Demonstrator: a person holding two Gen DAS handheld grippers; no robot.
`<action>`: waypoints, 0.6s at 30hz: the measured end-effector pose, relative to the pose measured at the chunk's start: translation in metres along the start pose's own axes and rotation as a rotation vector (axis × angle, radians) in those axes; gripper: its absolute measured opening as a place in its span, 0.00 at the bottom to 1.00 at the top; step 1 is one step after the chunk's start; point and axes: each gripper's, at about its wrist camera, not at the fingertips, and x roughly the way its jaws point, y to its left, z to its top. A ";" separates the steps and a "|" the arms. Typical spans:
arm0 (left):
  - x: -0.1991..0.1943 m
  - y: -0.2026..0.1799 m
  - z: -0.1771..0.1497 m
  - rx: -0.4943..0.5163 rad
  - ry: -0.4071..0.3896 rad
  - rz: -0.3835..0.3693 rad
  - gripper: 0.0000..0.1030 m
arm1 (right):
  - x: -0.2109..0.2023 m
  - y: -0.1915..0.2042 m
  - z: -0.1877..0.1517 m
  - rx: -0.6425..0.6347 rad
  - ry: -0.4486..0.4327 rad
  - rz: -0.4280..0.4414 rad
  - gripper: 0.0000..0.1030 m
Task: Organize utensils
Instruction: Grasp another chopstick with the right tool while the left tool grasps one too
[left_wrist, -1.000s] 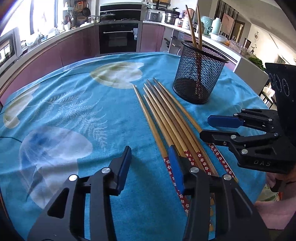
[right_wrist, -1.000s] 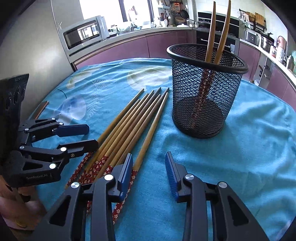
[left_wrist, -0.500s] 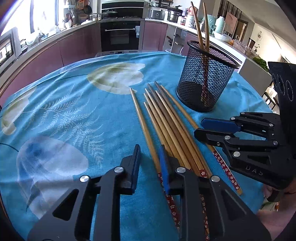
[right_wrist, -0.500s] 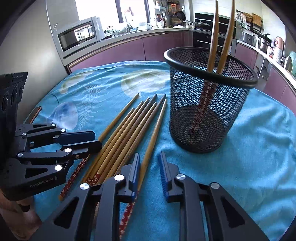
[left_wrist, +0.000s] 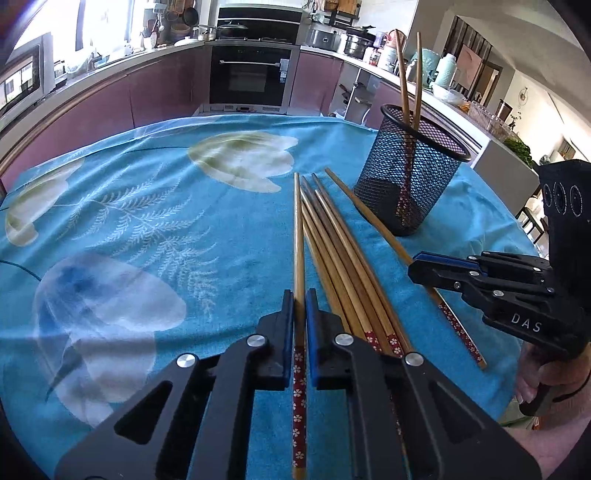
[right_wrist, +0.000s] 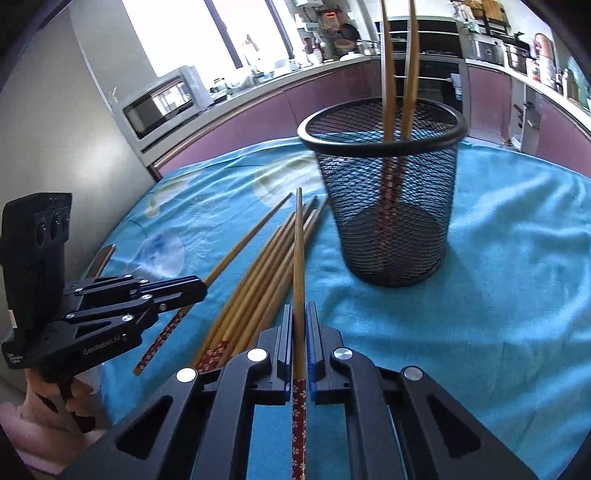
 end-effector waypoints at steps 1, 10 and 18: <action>-0.001 -0.001 -0.001 0.006 0.001 -0.006 0.07 | 0.000 0.002 0.000 -0.009 0.006 0.006 0.05; 0.004 -0.006 -0.009 0.052 0.040 -0.031 0.07 | 0.012 0.010 -0.001 -0.059 0.072 -0.001 0.06; 0.017 -0.003 0.001 0.078 0.061 -0.025 0.11 | 0.024 0.012 0.007 -0.105 0.081 -0.039 0.10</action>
